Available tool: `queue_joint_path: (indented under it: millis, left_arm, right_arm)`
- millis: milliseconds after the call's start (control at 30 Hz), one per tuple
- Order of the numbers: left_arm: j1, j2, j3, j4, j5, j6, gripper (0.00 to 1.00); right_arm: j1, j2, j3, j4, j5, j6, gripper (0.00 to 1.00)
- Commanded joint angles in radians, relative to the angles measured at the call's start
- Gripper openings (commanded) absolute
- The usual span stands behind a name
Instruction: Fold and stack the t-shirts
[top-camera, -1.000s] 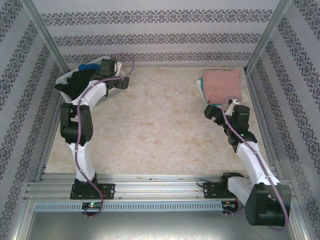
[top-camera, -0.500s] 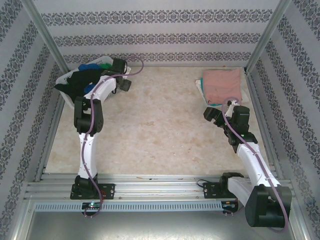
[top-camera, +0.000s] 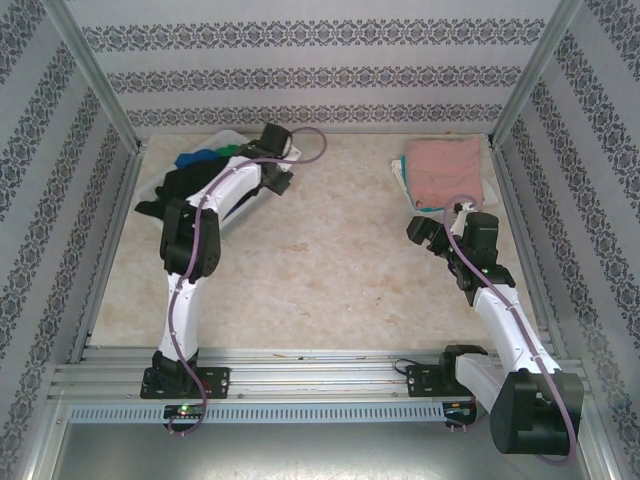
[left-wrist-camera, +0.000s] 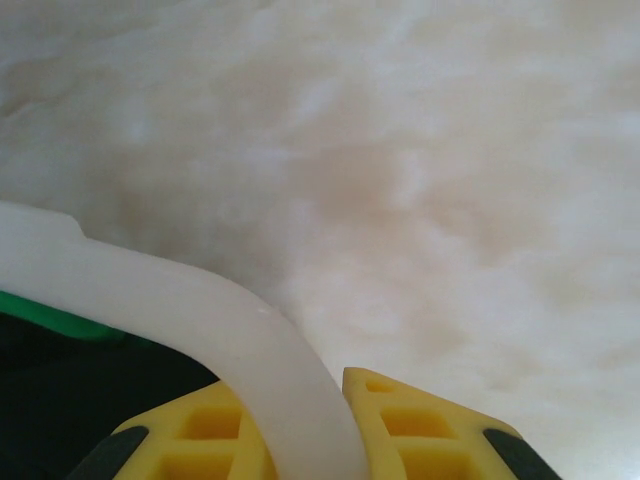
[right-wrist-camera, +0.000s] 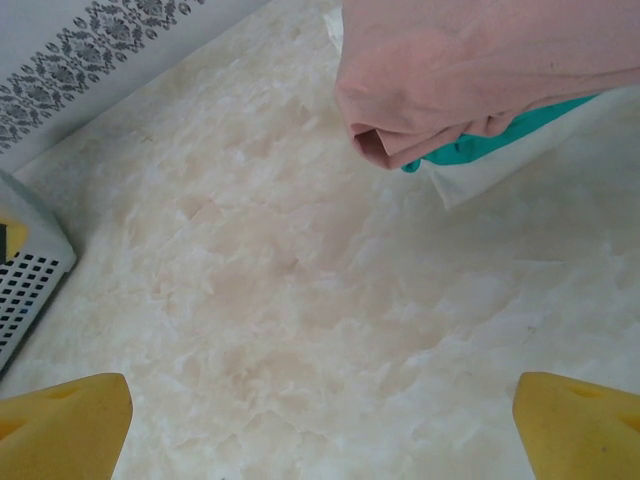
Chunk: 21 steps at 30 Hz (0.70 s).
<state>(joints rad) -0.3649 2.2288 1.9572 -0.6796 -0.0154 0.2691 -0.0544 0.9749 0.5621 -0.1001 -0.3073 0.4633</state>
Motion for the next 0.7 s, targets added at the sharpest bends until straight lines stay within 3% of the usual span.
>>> queue_joint_path:
  millis: [0,267,467,667]
  left_arm:
    - [-0.103,-0.050,-0.027,-0.037,0.135,-0.100,0.14]
    - [-0.280,0.003,0.031,0.025,0.214,-0.181,0.14]
    - [-0.319,0.039,0.073,0.092,0.344,-0.253,0.37]
    - [-0.318,-0.001,0.046,0.115,0.365,-0.288,0.54]
  right_arm:
    - [0.013,-0.016,0.031,-0.040,0.015,-0.027,0.98]
    - [0.012,-0.006,0.051,-0.095,0.073,-0.012,0.98]
    - [0.011,-0.031,0.053,-0.143,0.110,-0.002,0.98]
    - [0.011,-0.066,0.050,-0.156,0.125,0.008,0.98]
